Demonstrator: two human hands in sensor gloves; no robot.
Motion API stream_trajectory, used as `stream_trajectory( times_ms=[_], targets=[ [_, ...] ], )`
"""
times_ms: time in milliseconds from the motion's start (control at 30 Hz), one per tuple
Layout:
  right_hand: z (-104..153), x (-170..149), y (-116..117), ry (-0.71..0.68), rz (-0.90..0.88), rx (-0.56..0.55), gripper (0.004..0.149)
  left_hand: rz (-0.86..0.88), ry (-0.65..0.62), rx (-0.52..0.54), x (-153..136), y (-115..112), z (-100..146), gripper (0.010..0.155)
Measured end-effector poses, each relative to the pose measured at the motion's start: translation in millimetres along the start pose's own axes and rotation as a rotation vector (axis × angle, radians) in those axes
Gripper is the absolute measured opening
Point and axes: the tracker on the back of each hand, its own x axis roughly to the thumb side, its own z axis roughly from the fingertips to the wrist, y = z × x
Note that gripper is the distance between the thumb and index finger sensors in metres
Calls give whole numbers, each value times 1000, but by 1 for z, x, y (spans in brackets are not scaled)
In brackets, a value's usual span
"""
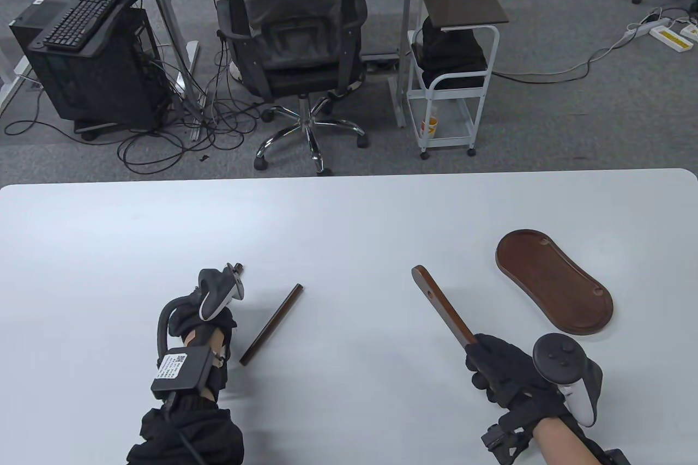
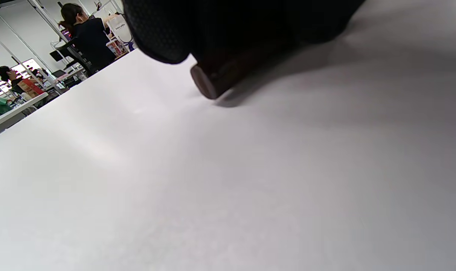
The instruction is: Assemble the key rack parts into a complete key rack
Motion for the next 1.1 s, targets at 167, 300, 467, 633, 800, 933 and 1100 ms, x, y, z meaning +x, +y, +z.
stream_trajectory(
  times_ms=[167, 300, 467, 633, 800, 933, 1100],
  targets=[
    [0, 1, 0, -4, -18, 4, 61, 79, -34, 82, -7, 8, 10, 53],
    [0, 1, 0, -6, -37, 8, 60, 145, -111, 182, -8, 26, 33, 54],
    [0, 2, 1, -13, -36, 12, 60, 310, -275, 277, 1, 47, 74, 54],
    [2, 4, 0, -27, -36, 5, 60, 439, -483, 325, 24, 56, 120, 54],
    [4, 6, 0, -43, -38, 5, 60, 507, -648, 393, 45, 59, 160, 54],
    [5, 7, 1, -60, -26, 16, 60, 473, -808, 428, 58, 57, 186, 54],
    [7, 9, 4, -92, -44, 24, 60, 474, -913, 446, 68, 43, 202, 55]
  ],
)
